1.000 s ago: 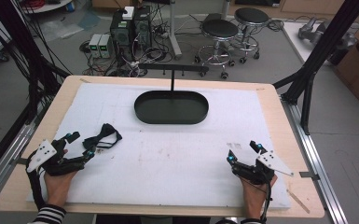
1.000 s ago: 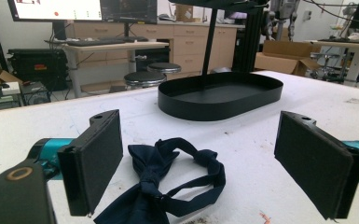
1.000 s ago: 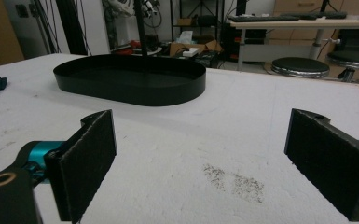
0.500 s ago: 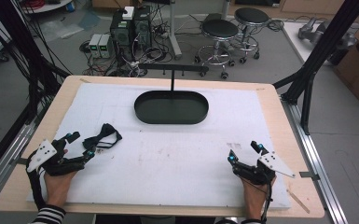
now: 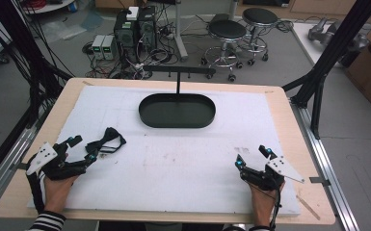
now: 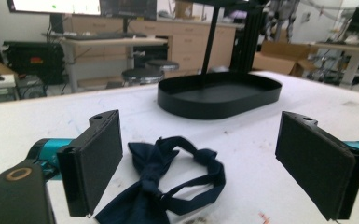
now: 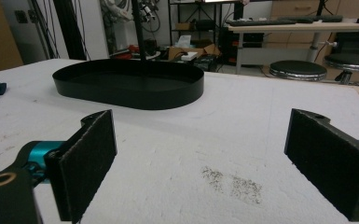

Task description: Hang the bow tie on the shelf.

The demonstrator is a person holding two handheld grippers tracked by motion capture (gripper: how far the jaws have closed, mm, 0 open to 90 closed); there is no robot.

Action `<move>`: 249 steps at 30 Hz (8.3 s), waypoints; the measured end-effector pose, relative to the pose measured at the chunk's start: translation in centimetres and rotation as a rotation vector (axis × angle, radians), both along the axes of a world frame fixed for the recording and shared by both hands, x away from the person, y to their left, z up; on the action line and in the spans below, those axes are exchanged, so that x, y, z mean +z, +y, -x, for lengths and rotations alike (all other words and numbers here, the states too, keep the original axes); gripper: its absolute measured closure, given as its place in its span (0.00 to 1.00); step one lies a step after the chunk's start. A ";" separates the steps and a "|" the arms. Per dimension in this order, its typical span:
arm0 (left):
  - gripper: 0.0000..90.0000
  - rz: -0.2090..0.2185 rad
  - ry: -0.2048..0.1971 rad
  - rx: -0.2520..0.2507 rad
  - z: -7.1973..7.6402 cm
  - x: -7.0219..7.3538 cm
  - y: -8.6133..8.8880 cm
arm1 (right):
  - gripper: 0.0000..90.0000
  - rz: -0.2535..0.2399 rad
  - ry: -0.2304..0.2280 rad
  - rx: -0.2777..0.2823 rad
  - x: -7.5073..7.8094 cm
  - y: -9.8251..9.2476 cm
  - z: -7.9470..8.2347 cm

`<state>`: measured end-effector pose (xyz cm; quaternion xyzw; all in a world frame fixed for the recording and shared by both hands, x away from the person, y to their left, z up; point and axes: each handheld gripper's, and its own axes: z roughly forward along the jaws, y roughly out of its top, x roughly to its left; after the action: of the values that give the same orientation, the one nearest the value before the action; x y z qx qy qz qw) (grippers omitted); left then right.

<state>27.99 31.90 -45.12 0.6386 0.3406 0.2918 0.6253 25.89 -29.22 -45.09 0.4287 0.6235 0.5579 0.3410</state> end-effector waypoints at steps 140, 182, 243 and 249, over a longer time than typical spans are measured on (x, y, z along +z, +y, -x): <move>0.93 -0.586 0.617 -0.056 -7.5 4.6 -1.7 | 0.09 -0.003 0.007 -0.003 0.0 -0.1 -0.1; 0.93 -0.382 0.076 -0.037 -10.4 13.3 -8.9 | 0.09 0.004 0.014 0.000 0.0 0.0 -0.1; 0.87 -0.414 0.078 0.093 -19.5 12.3 -13.4 | 0.09 -0.004 0.013 0.003 0.0 -0.1 -0.1; 0.85 -0.421 0.078 0.093 -19.2 11.8 -13.1 | 0.09 -0.002 0.011 0.002 0.0 -0.1 -0.1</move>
<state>47.23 18.77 -33.36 0.7496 0.3252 0.3600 0.4503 26.02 -29.29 -45.08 0.4315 0.6253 0.5563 0.3365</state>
